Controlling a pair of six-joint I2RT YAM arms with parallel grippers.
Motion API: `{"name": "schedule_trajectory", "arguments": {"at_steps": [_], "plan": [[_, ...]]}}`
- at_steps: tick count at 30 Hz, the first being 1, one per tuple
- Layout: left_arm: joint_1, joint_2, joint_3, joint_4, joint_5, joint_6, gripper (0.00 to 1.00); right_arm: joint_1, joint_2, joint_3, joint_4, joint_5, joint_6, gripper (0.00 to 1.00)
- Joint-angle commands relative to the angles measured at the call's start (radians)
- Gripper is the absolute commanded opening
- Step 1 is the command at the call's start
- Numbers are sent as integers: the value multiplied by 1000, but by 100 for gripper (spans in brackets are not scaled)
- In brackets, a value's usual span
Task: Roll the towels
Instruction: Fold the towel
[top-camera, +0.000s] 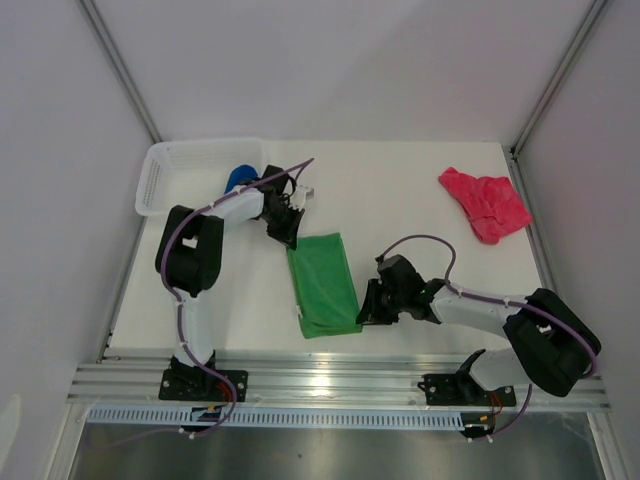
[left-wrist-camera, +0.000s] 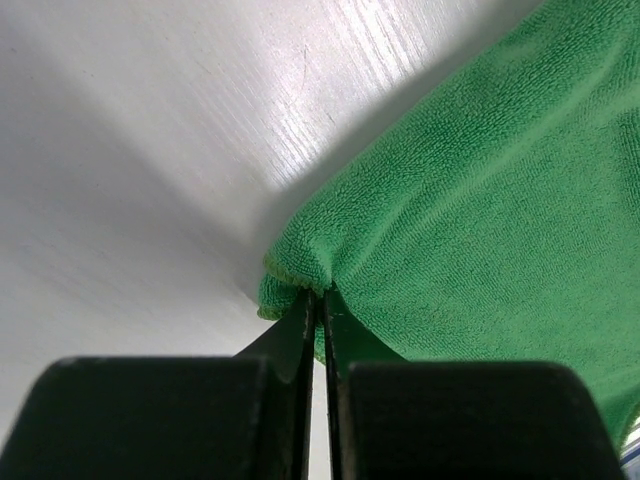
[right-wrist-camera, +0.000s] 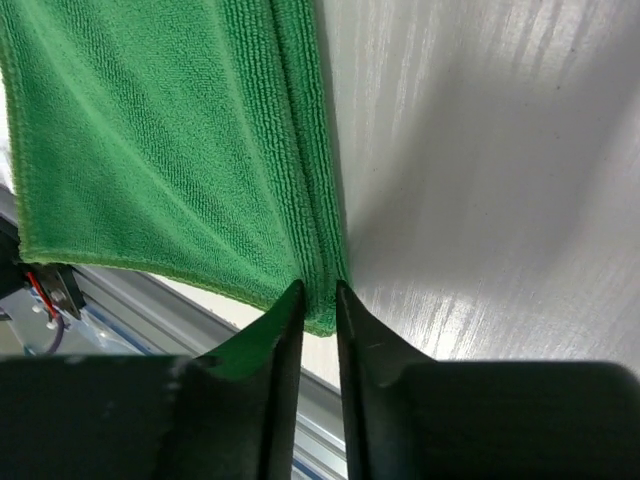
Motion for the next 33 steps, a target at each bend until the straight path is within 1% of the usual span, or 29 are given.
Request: {"name": "schedule_trajectory", "arguments": {"at_steps": [1,2,3,4,5,7,9,12,15,16,18,19,20,23,24,25,27,28,29,30,31,32,33], "plan": [[21,-61,-4,-2,11,3,6,7,-11,24,-56,29,-26,30],[21,-64,-7,-9,19,4,8,9,-10,48,-96,37,-35,35],[21,-65,-10,-11,20,9,10,9,-13,59,-114,58,-40,36],[21,-70,-14,-11,22,9,15,10,-16,64,-130,64,-43,38],[21,-71,-17,-13,23,9,18,12,-21,69,-139,66,-43,39],[21,-82,-17,-14,20,12,23,10,-28,66,-134,61,-38,41],[21,-90,-16,-19,7,20,25,10,-22,47,-101,49,-29,41],[21,-97,-7,-28,-10,35,31,12,22,21,-35,6,-17,40],[23,-107,3,-43,-26,49,33,12,76,19,1,-26,-21,34],[23,-113,3,-46,-29,52,33,12,94,23,2,-34,-26,24],[24,-122,1,-57,-33,61,34,7,104,29,-2,-47,-43,13],[26,-134,0,-63,-30,63,34,3,105,39,-22,-47,-53,5],[27,-140,1,-69,-29,66,35,-8,104,44,-36,-47,-67,1],[33,-176,3,-97,-10,72,36,-100,90,73,-97,-47,-147,0],[35,-186,3,-102,-9,73,36,-172,91,85,-110,-44,-179,0],[36,-197,1,-106,-10,76,36,-213,96,101,-133,-37,-254,0],[41,-225,1,-114,-10,79,36,-292,160,202,-162,-18,-338,0],[42,-234,-3,-115,-10,79,36,-353,197,255,-188,9,-434,0],[44,-242,-8,-114,-10,79,36,-378,241,386,-202,21,-484,0],[49,-255,-17,-114,-10,79,36,-398,353,468,-220,38,-529,0],[52,-263,-20,-112,-10,79,36,-416,419,560,-267,70,-620,2],[55,-269,-28,-112,-10,79,36,-421,487,660,-297,84,-664,5],[56,-278,-34,-112,-12,79,36,-421,630,878,-330,107,-703,11]]}}
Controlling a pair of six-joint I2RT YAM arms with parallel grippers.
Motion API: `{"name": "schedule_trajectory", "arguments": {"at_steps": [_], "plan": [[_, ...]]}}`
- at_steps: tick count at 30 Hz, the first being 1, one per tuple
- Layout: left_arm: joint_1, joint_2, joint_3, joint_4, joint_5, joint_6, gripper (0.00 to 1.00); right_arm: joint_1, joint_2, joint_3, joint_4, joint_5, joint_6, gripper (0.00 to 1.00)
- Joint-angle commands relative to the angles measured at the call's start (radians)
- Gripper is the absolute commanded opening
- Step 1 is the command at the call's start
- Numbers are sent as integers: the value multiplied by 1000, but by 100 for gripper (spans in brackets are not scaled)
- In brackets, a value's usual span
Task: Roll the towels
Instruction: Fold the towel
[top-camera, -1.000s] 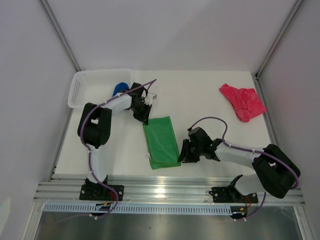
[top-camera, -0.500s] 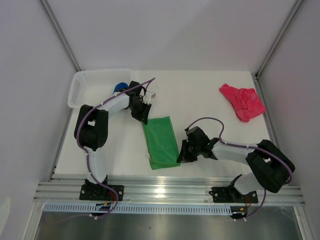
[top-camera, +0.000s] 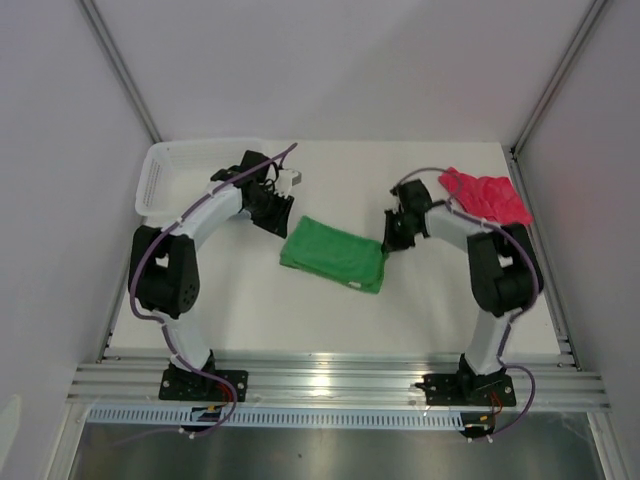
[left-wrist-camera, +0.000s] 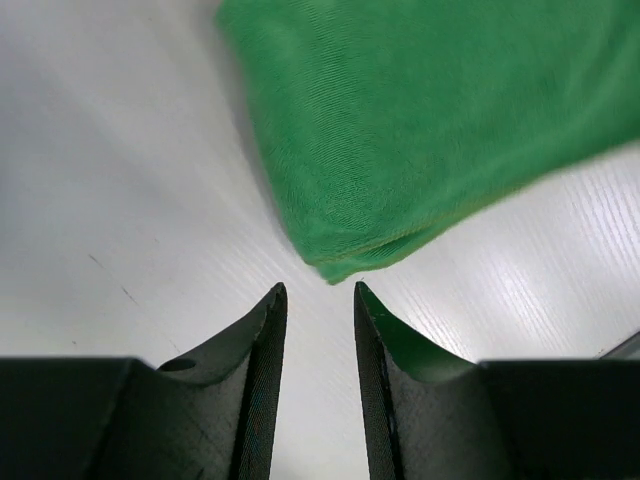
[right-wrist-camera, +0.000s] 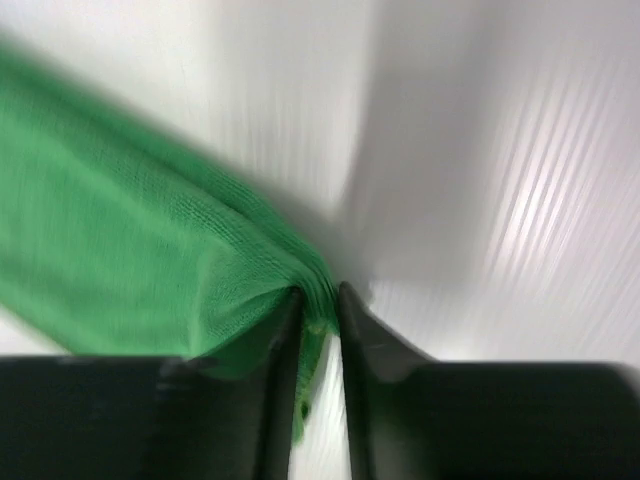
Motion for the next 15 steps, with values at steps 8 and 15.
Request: {"name": "schedule_trajectory", "arguments": {"at_steps": [8,15], "plan": [[58,-145,-88,-32,23,48,37,-21,630,1364,-512,327,-271,40],[110,-205,-111,-38,89,19,37,234,172,610,-30,312,-255,44]]}}
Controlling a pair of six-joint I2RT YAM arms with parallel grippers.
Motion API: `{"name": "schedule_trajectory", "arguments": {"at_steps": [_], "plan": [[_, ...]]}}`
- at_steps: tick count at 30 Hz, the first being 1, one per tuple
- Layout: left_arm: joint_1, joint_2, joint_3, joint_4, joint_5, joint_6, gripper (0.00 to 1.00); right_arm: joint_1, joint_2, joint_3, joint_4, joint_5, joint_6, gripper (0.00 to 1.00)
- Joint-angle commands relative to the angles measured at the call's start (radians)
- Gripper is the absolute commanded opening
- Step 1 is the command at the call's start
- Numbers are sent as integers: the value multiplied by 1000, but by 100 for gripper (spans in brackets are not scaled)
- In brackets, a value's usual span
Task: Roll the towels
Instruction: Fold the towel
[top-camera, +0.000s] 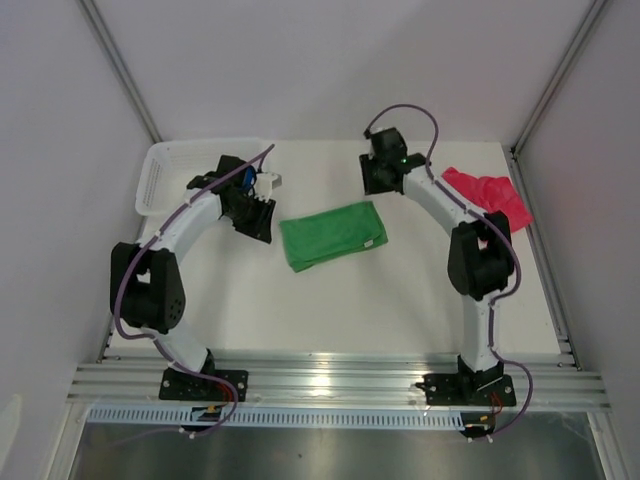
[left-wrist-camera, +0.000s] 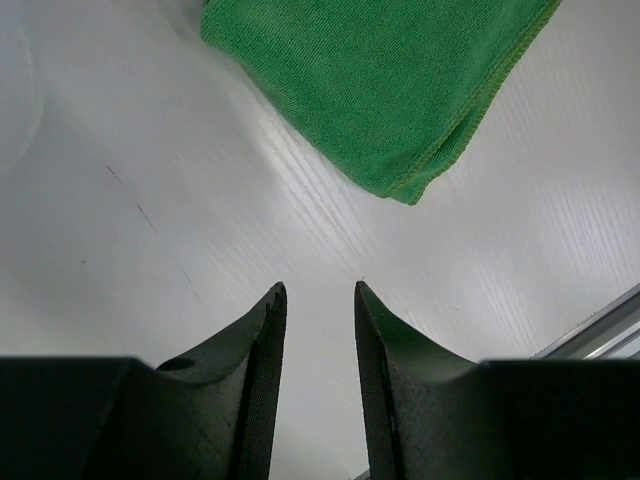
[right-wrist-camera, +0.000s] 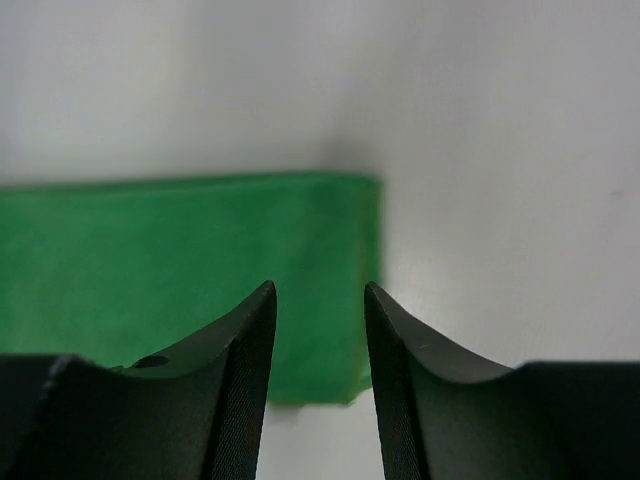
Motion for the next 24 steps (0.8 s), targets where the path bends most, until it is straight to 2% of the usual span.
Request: {"name": "schedule_trajectory", "arguments": {"at_steps": [1,2,4,8,12,14,17,22,24], "plan": [[23,-70,10,-10,61,-3,37,220,-185,-264,221,-21,-10,44],[26,-79,23,-25,67,0,37,260,-216,-360,261,-28,-9,44],[29,-91,31,-37,80,9,37,375,-225,-422,374,-35,-4,44],[71,-127,16,-25,76,-6,37,498,-150,-400,427,8,-35,45],[108,-148,-7,-18,78,0,37,549,6,-237,320,83,-62,47],[124,-156,-21,-18,86,2,37,555,42,-206,287,163,-73,47],[144,-170,-32,-5,110,-3,37,563,82,-192,256,203,-74,47],[144,-160,-17,-10,104,3,37,566,140,-180,233,159,-88,46],[144,-156,-17,-10,109,6,37,584,138,-189,203,143,-88,40]]}}
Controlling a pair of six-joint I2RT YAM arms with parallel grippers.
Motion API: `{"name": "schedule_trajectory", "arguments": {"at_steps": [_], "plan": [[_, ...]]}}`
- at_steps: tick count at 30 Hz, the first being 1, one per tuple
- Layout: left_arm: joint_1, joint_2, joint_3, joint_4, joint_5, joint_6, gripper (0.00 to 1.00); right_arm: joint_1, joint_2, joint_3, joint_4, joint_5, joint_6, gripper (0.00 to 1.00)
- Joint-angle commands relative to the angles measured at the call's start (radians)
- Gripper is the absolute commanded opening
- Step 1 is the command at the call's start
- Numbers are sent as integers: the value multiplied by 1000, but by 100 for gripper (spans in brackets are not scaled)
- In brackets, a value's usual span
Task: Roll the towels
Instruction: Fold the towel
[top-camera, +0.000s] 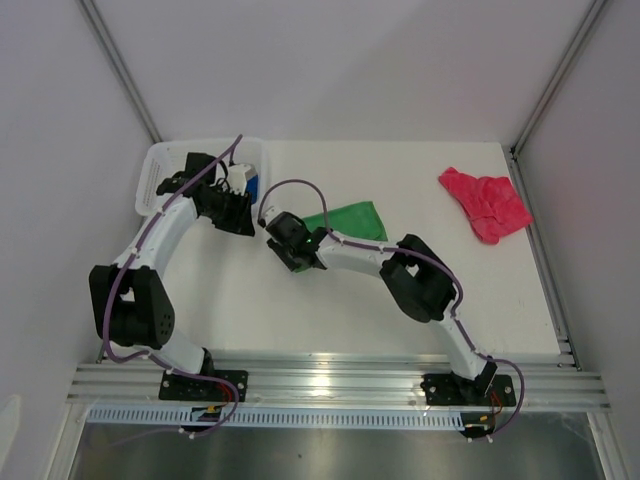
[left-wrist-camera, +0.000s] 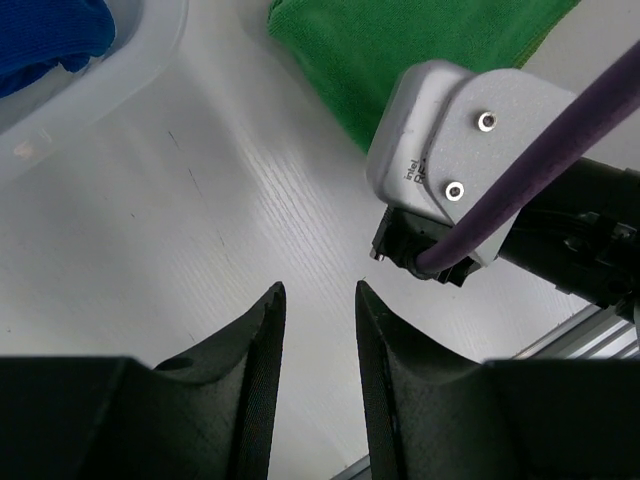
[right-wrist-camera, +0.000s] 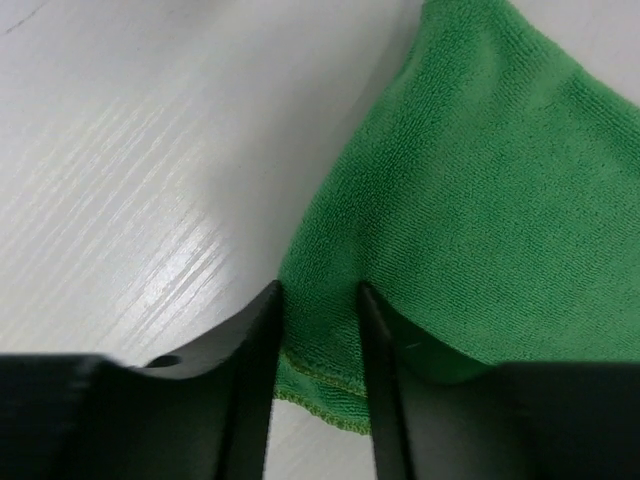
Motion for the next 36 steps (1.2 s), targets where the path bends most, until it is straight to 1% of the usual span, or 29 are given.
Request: {"name": "schedule_trajectory", "arguments": {"at_steps": [1,2,3,4,5,6,7,8,10,11,12,13,14,17,18,19,20,21,23,24,25,26,27,28,29,30,31,33,36], "plan": [[6,-30,9,13,37,9,37,27,11,10,-64,0,-46,35],[6,-30,7,13,37,10,37,36,-11,-40,-65,-3,-58,31],[6,-30,7,11,41,26,37,52,-35,-80,-55,-12,-81,23],[6,-30,10,4,67,36,37,59,-66,-125,-48,-26,-98,20],[6,-26,10,-4,84,52,37,65,-136,-227,-39,-44,-116,19],[4,-21,13,-13,105,90,37,78,-176,-280,-25,-66,-139,18],[-1,-20,10,-24,139,110,37,85,-216,-333,-27,-120,-203,17],[-5,-16,15,-34,148,133,37,96,-296,-435,-39,-142,-244,17],[-30,-10,12,-47,165,217,37,141,-370,-528,-73,-176,-361,18],[-43,-7,15,-80,175,251,38,157,-432,-568,-123,-178,-391,23],[-77,3,15,-102,181,327,38,182,-459,-634,-148,-170,-408,26],[-99,5,15,-125,185,369,38,190,-485,-659,-174,-150,-417,30],[-120,5,9,-169,196,461,38,194,-511,-679,-224,-136,-410,35],[-215,-33,-43,-220,201,610,39,196,-641,-734,-275,-72,-358,40],[-240,-68,-59,-248,187,709,40,196,-725,-752,-278,-64,-350,41],[-299,-91,-85,-261,167,762,40,196,-773,-763,-277,-57,-344,42],[-332,-113,-121,-268,143,852,41,194,-817,-769,-263,-47,-327,45],[-387,-136,-143,-262,97,894,41,191,-909,-775,-249,-53,-319,45],[-431,-200,-213,-246,77,986,42,181,-1005,-805,-188,-66,-304,47],[-470,-216,-243,-237,86,1010,43,179,-1051,-820,-161,-67,-296,47],[-487,-239,-255,-219,95,1032,45,179,-1153,-860,-107,-69,-292,47],[-510,-248,-276,-199,99,1059,45,176,-1204,-881,-84,-64,-289,52],[-565,-257,-298,-164,90,1060,46,173,-1255,-906,-64,-60,-279,61],[-595,-265,-315,-63,77,1049,46,168,-1355,-948,-30,-52,-273,66],[-629,-273,-341,-8,60,1013,47,150,-1403,-969,-18,-47,-269,75],[-687,-270,-368,42,44,997,47,139,-1448,-989,-10,-46,-265,76],[-712,-268,-385,121,31,991,50,129,-1524,-1019,-5,-44,-262,77],[-770,-247,-450,200,11,968,52,107,-1591,-1047,-11,-34,-258,77],[-823,-193,-505,307,-19,983,56,108,-1661,-1078,13,-27,-291,78]]}}
